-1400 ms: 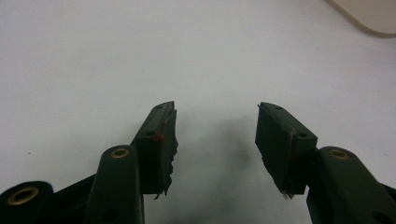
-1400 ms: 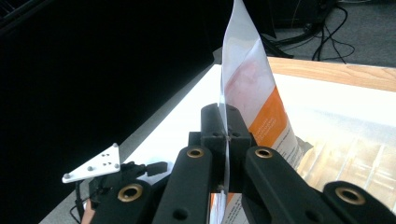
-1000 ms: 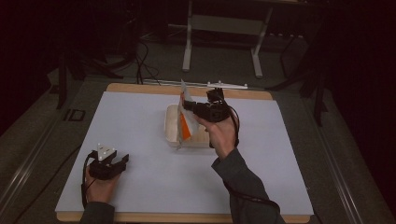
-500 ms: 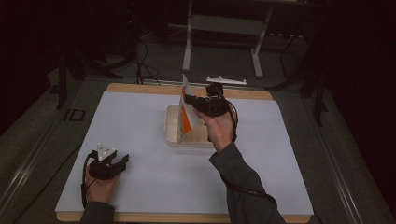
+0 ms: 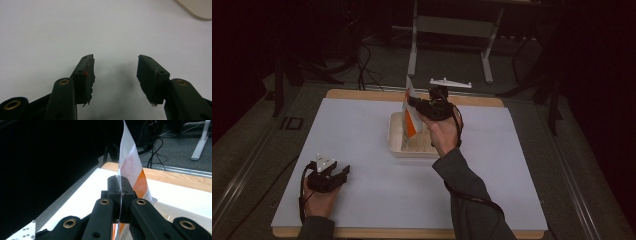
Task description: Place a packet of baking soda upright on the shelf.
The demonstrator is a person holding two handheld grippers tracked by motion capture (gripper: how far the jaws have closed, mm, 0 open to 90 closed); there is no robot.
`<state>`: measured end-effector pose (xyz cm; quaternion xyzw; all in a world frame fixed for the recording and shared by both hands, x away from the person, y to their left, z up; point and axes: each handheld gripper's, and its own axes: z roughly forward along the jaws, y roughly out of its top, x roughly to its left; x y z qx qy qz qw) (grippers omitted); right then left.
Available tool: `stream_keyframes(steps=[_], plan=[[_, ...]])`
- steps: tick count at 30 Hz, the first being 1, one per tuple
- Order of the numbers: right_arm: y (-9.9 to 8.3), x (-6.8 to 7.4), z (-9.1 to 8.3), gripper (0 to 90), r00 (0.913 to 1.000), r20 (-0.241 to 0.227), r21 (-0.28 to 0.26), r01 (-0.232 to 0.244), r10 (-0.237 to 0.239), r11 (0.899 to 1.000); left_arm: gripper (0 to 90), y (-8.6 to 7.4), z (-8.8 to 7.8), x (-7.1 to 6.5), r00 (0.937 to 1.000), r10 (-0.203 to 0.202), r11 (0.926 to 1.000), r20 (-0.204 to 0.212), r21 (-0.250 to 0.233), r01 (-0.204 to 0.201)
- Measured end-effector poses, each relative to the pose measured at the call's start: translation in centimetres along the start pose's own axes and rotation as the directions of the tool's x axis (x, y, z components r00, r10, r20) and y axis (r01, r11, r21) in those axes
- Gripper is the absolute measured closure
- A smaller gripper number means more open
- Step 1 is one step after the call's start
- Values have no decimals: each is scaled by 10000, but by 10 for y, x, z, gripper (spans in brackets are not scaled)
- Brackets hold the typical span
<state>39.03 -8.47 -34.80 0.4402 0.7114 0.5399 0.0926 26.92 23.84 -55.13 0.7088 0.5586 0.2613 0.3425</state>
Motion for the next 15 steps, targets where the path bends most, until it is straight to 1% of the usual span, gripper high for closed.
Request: stream_keyframes(steps=[1, 3, 7, 12, 15], plan=[[-1, 0, 1, 900, 9999, 77, -48, 91, -90, 9999, 476, 0, 0, 0, 10000, 5, 10000, -2, 1, -5], [-1, 0, 2, 900, 9999, 82, -81, 70, -70, 9999, 476, 0, 0, 0, 10000, 4, 10000, 2, -9, -4], [-4, 2, 3, 900, 9993, 177, -107, 339, -337, 9994, 476, 0, 0, 0, 10000, 12, 10000, 2, -19, -12], [-7, 1, 3, 900, 9994, 173, -159, 314, -311, 9994, 476, 0, 0, 0, 10000, 23, 10000, -4, -19, -23], [-9, 1, 5, 900, 9993, 219, -73, 290, -288, 9996, 476, 0, 0, 0, 10000, 27, 10000, -4, -27, -27]])
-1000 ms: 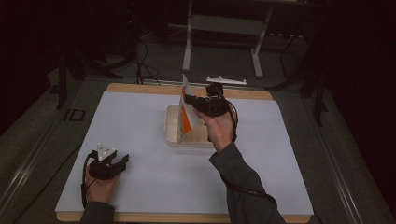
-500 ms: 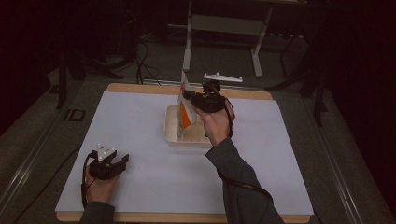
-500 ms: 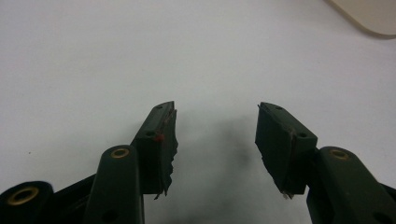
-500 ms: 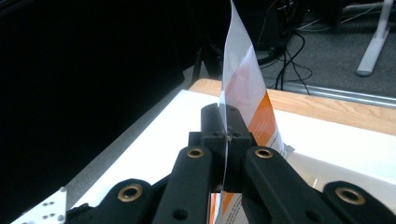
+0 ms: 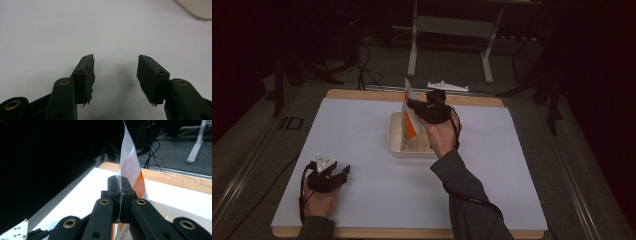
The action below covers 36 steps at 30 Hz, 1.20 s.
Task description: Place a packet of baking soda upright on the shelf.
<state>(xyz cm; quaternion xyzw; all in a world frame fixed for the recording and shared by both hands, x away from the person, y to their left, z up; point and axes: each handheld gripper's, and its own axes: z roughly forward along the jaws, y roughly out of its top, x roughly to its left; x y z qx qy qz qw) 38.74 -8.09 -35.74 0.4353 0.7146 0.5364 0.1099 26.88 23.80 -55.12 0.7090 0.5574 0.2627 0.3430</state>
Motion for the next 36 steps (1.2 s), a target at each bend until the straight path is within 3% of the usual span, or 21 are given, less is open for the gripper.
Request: stream_keyframes(steps=[14, 20, 36], plan=[[-15, -2, 13, 900, 9993, 232, 294, -297, 291, 9991, 476, 0, 0, 0, 10000, -8, 10000, 18, 10, 8], [-16, -2, 17, 900, 9943, 737, 379, -801, 772, 9961, 476, 0, 0, 0, 10000, -23, 10000, 33, 13, 23], [-17, -1, 27, 900, 9886, 1315, 497, -807, 736, 9955, 476, 0, 0, 0, 10000, 4, 10000, 36, 14, -4]])
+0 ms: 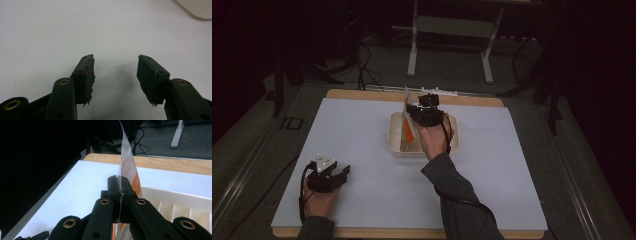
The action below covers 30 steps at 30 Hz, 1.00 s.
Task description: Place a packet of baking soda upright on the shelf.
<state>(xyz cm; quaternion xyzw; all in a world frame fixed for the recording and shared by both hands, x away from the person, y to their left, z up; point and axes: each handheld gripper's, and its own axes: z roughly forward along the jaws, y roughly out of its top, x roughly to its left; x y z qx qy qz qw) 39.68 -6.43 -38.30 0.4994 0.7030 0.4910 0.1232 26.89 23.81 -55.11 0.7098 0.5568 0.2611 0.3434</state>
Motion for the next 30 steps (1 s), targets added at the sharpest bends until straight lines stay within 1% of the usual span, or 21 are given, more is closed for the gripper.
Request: stream_keyframes(steps=[5, 7, 10, 12, 14, 18, 24, 26, 30], plan=[[1, 1, 3, 900, 9999, 144, 88, 58, -59, 9999, 476, 0, 0, 0, 10000, -4, 10000, -2, 8, 4], [2, 1, 4, 881, 9997, 233, 172, 56, -60, 9998, 476, 0, 0, 0, 10000, -1, 10000, -7, -5, 1], [3, 0, 3, 833, 10000, 91, 145, 4, -5, 9999, 476, 0, 0, 0, 10000, -9, 10000, -11, -8, 9], [2, -1, 4, 808, 9998, 167, 240, 84, -88, 9997, 476, 0, 0, 0, 10000, 0, 10000, -15, -7, 0], [1, -1, 4, 798, 9994, 236, 187, 236, -240, 9995, 475, 0, 0, 0, 10000, 8, 10000, -15, 2, -8], [-3, -3, 6, 770, 9995, 185, 258, 234, -239, 9994, 476, 0, 0, 0, 10000, 6, 10000, -20, -1, -6], [-8, -4, 6, 755, 9995, 81, 392, 312, -316, 9987, 475, 0, 0, 0, 10000, 1, 10000, -19, -8, -1], [-10, -3, 5, 744, 9990, 117, 416, 420, -425, 9982, 475, 0, 0, 0, 10000, -7, 10000, -17, -6, 7], [-12, -4, -1, 718, 9986, 12, 354, 536, -537, 9979, 475, 0, 0, 0, 10000, -7, 10000, -30, -7, 7]])
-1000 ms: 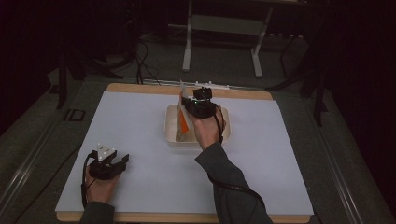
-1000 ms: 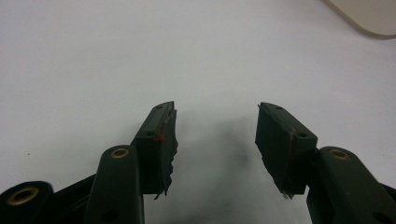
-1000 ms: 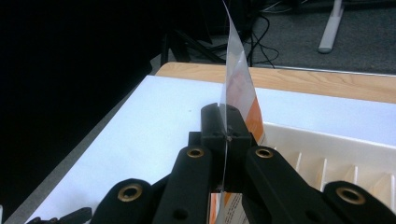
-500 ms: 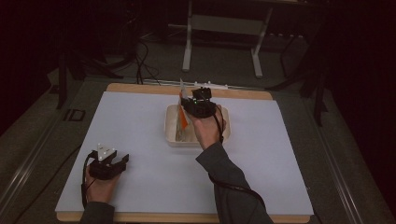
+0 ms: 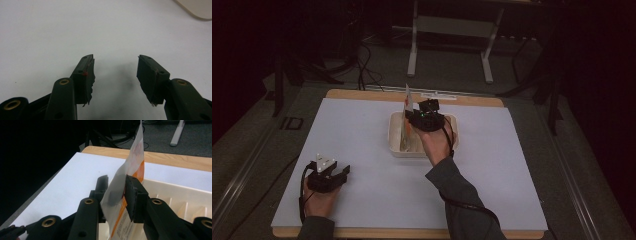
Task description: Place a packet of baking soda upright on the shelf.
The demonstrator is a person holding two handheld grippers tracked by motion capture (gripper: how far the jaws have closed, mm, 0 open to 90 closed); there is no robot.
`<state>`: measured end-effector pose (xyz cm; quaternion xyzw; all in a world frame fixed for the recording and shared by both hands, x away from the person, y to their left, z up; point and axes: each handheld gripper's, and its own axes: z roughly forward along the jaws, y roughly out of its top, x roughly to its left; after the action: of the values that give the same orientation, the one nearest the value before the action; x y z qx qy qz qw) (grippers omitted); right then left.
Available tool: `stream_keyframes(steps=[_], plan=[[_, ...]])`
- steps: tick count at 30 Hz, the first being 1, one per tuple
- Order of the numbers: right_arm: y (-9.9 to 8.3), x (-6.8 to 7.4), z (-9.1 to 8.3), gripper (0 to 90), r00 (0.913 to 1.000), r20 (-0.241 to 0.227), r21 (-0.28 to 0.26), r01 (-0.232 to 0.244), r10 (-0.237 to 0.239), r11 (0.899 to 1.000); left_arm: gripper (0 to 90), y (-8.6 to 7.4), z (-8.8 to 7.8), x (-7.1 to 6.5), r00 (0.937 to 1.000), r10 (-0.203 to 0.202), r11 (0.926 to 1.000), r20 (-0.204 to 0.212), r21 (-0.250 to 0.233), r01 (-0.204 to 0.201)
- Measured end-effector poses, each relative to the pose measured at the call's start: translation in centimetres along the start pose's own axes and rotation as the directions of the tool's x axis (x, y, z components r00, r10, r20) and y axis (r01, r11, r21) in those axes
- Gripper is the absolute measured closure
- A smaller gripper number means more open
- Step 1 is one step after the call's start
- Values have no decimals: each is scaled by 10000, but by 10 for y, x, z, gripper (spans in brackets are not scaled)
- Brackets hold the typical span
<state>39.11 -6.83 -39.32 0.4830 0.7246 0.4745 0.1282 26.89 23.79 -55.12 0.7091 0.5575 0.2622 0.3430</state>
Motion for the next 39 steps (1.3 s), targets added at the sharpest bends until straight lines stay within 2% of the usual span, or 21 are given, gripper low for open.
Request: stream_keyframes(steps=[8, 12, 26, 31, 34, 36, 39], plan=[[-4, -2, -15, 678, 9993, -180, 119, 336, -334, 9994, 476, 0, 0, 0, 10000, -20, 10000, -15, -25, 20], [-10, 0, -22, 662, 9950, -72, 283, 997, -995, 9946, 475, 0, 0, 0, 10000, -32, 10000, -21, -16, 32], [-35, -10, -52, 624, 9880, -602, 704, 1465, -1424, 9867, 475, 0, -1, 1, 9999, -102, 9999, -17, -71, 102], [-54, -23, -59, 606, 9852, -672, 1028, 1643, -1579, 9811, 475, 0, -2, 1, 10000, -64, 10000, -35, -65, 64], [-68, -35, -62, 581, 9877, -700, 1117, 1474, -1402, 9828, 476, 0, -1, 1, 10000, -80, 9999, -59, -81, 80], [-80, -45, -64, 570, 9875, -546, 1146, 1531, -1477, 9815, 475, 0, -1, 1, 9999, -108, 9999, -76, -65, 108], [-97, -66, -68, 553, 9946, -363, 1259, 1015, -977, 9868, 475, 0, 0, 0, 9998, -83, 10000, -188, 11, 83]])
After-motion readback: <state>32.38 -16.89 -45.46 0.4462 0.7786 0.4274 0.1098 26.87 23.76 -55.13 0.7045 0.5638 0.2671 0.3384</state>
